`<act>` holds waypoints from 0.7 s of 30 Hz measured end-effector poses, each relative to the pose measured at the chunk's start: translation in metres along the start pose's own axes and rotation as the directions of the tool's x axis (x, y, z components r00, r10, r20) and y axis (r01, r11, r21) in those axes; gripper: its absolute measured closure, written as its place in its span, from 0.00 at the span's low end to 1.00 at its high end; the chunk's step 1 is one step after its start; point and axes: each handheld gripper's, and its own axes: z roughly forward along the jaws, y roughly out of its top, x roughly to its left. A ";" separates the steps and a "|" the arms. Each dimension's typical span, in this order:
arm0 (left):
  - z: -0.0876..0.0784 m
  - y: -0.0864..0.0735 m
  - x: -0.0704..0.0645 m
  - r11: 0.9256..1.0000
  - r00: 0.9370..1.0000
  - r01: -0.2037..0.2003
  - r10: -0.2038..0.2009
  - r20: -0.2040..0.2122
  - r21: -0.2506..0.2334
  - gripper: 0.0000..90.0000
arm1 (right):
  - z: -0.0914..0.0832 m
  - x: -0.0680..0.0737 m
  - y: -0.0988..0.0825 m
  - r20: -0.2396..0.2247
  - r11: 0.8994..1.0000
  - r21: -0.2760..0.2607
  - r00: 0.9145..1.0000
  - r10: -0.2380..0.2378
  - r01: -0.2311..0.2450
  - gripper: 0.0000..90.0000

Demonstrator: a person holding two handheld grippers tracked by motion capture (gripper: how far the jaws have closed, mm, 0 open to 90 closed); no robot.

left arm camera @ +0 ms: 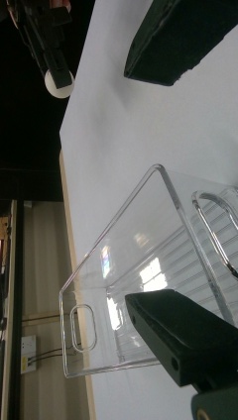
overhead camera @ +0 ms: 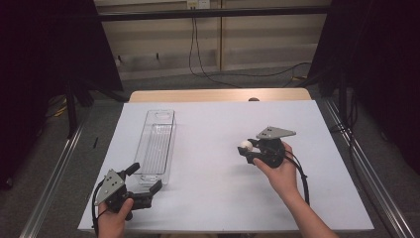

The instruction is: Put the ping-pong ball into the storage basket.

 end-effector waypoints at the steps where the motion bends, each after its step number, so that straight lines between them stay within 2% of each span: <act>1: 0.000 0.000 0.000 1.000 1.000 -0.001 0.001 -0.002 0.000 0.01 | 0.000 0.000 0.000 0.000 1.000 -0.001 1.000 0.000 0.000 0.57; 21: 0.001 0.000 -0.001 1.000 1.000 0.013 -0.013 0.005 -0.004 0.01 | 0.008 0.008 0.006 -0.025 1.000 0.001 1.000 -0.017 0.017 0.57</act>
